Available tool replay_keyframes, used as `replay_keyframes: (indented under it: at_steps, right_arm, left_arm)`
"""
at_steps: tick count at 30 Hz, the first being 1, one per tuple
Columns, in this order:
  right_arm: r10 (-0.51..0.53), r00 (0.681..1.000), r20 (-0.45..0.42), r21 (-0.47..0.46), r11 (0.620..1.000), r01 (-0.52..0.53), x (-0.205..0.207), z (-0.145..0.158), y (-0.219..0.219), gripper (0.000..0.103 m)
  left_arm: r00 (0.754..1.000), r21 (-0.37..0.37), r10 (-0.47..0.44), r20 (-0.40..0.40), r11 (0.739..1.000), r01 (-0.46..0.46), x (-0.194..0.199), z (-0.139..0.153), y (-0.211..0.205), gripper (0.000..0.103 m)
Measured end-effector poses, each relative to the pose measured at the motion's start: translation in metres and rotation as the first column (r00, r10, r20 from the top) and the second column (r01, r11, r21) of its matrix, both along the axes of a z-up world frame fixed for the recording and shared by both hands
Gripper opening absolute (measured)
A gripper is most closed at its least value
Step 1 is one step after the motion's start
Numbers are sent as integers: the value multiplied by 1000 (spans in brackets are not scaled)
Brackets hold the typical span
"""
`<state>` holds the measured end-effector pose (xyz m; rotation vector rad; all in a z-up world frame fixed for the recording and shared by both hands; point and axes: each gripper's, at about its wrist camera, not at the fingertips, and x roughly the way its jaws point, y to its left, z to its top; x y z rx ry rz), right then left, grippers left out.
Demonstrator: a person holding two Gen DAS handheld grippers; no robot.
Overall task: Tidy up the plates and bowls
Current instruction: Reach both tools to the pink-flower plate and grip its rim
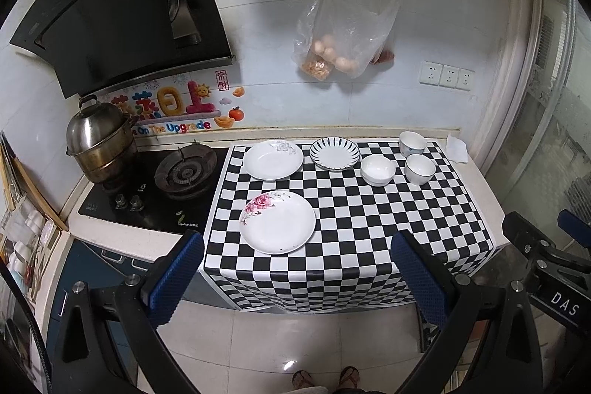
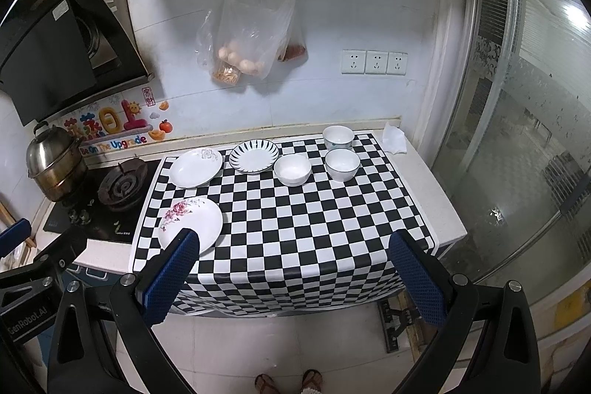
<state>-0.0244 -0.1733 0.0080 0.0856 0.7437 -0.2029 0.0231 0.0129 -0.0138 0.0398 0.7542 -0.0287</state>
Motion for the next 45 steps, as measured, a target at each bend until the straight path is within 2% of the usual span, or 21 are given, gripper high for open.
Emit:
replay_keyframes:
  at_steps: [6, 10, 15, 21, 26, 29, 31, 33, 36, 38, 41, 45]
  right_arm:
    - [-9, 1000, -30, 35, 999, 10, 28, -18, 7, 103]
    - [32, 996, -87, 70, 997, -26, 60, -47, 19, 103]
    - [98, 981, -168, 112, 991, -80, 109, -90, 42, 103]
    - [160, 954, -255, 175, 978, -117, 184, -151, 63, 103]
    - [221, 909, -352, 227, 963, -146, 256, -218, 76, 103]
    - [266, 874, -407, 304, 941, -145, 293, -257, 80, 102]
    - [289, 854, -432, 319, 935, -156, 318, -282, 85, 102]
    - [304, 841, -448, 319, 933, -168, 336, -302, 88, 101]
    - [352, 801, -484, 338, 920, -199, 372, -341, 93, 100]
    - [383, 765, -518, 342, 912, -225, 392, -366, 97, 92]
    - [411, 709, -574, 366, 903, -226, 409, -398, 100, 86]
    - [441, 655, -614, 436, 881, -184, 427, -435, 100, 76]
  left_arm:
    - [999, 14, 40, 11, 999, -40, 27, -11, 20, 103]
    - [996, 28, 87, 7, 996, -87, 59, -31, 50, 103]
    - [987, 47, 127, -97, 991, -122, 108, -74, 87, 103]
    - [959, 48, 133, -249, 991, -125, 171, -143, 120, 103]
    - [908, 20, 116, -403, 993, -119, 219, -204, 132, 102]
    - [870, -10, 103, -483, 992, -123, 245, -243, 138, 92]
    - [842, -29, 95, -532, 991, -130, 260, -264, 141, 86]
    - [818, -33, 92, -567, 990, -135, 277, -285, 144, 83]
    - [789, -28, 96, -607, 989, -142, 305, -316, 147, 83]
    - [768, -33, 94, -633, 988, -148, 321, -336, 148, 83]
    - [742, -37, 87, -665, 988, -149, 338, -358, 148, 80]
    - [700, -49, 75, -710, 987, -155, 354, -385, 146, 62]
